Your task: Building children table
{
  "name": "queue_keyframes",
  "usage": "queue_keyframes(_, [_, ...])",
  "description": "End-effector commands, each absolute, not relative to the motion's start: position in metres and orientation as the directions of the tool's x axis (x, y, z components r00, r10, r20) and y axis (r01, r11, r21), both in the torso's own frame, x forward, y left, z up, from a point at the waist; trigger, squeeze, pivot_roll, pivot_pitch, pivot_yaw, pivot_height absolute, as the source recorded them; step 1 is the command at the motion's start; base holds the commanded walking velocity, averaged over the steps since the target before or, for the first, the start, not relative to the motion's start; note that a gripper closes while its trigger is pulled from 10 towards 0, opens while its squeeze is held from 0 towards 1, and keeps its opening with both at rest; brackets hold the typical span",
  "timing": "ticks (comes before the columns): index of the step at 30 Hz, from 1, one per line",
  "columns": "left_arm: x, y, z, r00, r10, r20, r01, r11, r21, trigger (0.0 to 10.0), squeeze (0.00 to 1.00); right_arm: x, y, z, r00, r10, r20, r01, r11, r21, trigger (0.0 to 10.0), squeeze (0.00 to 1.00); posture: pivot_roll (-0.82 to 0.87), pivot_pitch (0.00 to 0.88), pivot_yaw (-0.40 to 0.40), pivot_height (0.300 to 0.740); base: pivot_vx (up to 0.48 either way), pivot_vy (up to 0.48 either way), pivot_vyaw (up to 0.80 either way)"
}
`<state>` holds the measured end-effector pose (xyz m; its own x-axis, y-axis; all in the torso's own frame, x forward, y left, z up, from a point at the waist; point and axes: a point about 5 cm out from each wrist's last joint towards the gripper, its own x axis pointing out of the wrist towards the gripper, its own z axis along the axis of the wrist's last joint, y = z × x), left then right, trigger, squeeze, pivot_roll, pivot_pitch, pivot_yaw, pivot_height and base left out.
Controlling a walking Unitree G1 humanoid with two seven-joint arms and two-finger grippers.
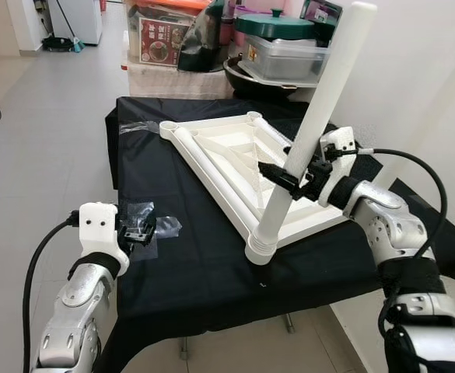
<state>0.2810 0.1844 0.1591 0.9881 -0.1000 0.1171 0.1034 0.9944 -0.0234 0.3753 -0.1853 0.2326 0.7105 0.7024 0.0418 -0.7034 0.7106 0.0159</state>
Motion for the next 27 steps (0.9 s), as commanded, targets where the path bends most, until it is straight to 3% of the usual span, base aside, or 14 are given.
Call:
queue_keyframes(1, [0.282, 0.183, 0.159, 0.987, -0.11, 0.116, 0.113, 0.994, -0.014, 10.0, 0.0, 0.379, -0.19, 0.234, 0.71, 0.703, 0.031, -0.704, 0.711, -0.01, 10.0, 0.0, 0.11, 0.0, -0.146, 0.74, 0.0, 0.0, 0.0])
queue_keyframes(3, [0.282, 0.183, 0.159, 0.987, -0.11, 0.116, 0.113, 0.994, -0.014, 10.0, 0.0, 0.379, -0.19, 0.234, 0.71, 0.703, 0.031, -0.704, 0.711, -0.01, 10.0, 0.0, 0.11, 0.0, -0.146, 0.74, 0.0, 0.0, 0.0])
queue_keyframes(4, [0.282, 0.182, 0.159, 0.987, -0.111, 0.117, 0.113, 0.994, -0.013, 10.0, 0.0, 0.381, -0.189, 0.234, 0.687, 0.726, 0.029, -0.726, 0.688, -0.004, 7.7, 0.0, 0.13, 0.0, -0.158, 0.74, 0.0, 0.0, 0.0])
queue_keyframes(6, [0.281, 0.182, 0.159, 0.987, -0.111, 0.117, 0.113, 0.994, -0.012, 10.0, 0.0, 0.381, -0.189, 0.233, 0.669, 0.743, 0.026, -0.743, 0.669, -0.006, 7.5, 0.0, 0.13, 0.0, -0.158, 0.74, 0.0, 0.0, 0.0])
queue_keyframes(7, [0.281, 0.182, 0.158, 0.987, -0.11, 0.117, 0.112, 0.994, -0.011, 10.0, 0.0, 0.382, -0.188, 0.23, 0.654, 0.757, 0.022, -0.757, 0.654, -0.001, 3.8, 0.0, 0.13, 0.0, -0.158, 0.74, 0.0, 0.0, 0.0])
queue_keyframes(8, [0.281, 0.183, 0.158, 0.987, -0.11, 0.116, 0.112, 0.994, -0.011, 10.0, 0.0, 0.383, -0.188, 0.228, 0.645, 0.764, 0.019, -0.764, 0.645, 0.002, 0.7, 0.0, 0.13, 0.0, -0.158, 0.74, 0.0, 0.0, 0.0])
queue_keyframes(13, [0.28, 0.183, 0.158, 0.987, -0.109, 0.116, 0.111, 0.994, -0.01, 10.0, 0.0, 0.384, -0.189, 0.221, 0.658, 0.752, 0.032, -0.753, 0.656, 0.047, 0.0, 0.0, 0.14, 0.0, -0.162, 0.74, 0.0, 0.0, 0.0])
queue_keyframes(14, [0.28, 0.183, 0.158, 0.987, -0.11, 0.116, 0.112, 0.994, -0.009, 10.0, 0.0, 0.386, -0.191, 0.219, 0.696, 0.717, 0.039, -0.718, 0.693, 0.068, 0.0, 0.0, 0.14, 0.0, -0.165, 0.74, 0.0, 0.0, 0.0])
queue_keyframes(15, [0.28, 0.183, 0.158, 0.987, -0.11, 0.117, 0.112, 0.994, -0.009, 10.0, 0.0, 0.391, -0.194, 0.214, 0.778, 0.627, 0.023, -0.627, 0.775, 0.081, 0.0, 0.0, 0.14, 0.0, -0.165, 0.74, 0.0, 0.0, 0.0])
queue_keyframes(18, [0.28, 0.183, 0.158, 0.987, -0.11, 0.117, 0.112, 0.994, -0.009, 10.0, 0.0, 0.395, -0.196, 0.21, 0.847, 0.532, 0.01, -0.53, 0.843, 0.085, 0.0, 0.0, 0.14, 0.0, -0.165, 0.74, 0.0, 0.0, 0.0])
queue_keyframes(20, [0.28, 0.183, 0.159, 0.987, -0.106, 0.119, 0.108, 0.994, -0.009, 10.0, 0.0, 0.4, -0.202, 0.197, 0.973, 0.225, -0.051, -0.213, 0.961, 0.175, 0.0, 0.0, 0.15, 0.0, -0.165, 0.74, 0.0, 0.0, 0.0])
queue_keyframes(23, [0.279, 0.184, 0.159, 0.987, -0.105, 0.119, 0.107, 0.994, -0.009, 10.0, 0.0, 0.4, -0.205, 0.192, 0.99, 0.119, -0.079, -0.1, 0.973, 0.208, 0.0, 0.0, 0.15, 0.0, -0.165, 0.74, 0.0, 0.0, 0.0])
queue_keyframes(25, [0.279, 0.183, 0.159, 0.987, -0.107, 0.119, 0.109, 0.994, -0.009, 10.0, 0.0, 0.386, -0.177, 0.188, 0.994, -0.048, -0.1, 0.07, 0.971, 0.23, 0.0, 0.0, 0.13, 0.0, -0.143, 0.74, 0.0, 0.0, 0.0])
queue_keyframes(27, [0.28, 0.182, 0.159, 0.987, -0.109, 0.119, 0.111, 0.994, -0.009, 10.0, 0.0, 0.378, -0.165, 0.19, 0.992, -0.087, -0.096, 0.108, 0.966, 0.237, 0.0, 0.0, 0.13, 0.0, -0.143, 0.74, 0.0, 0.0, 0.0])
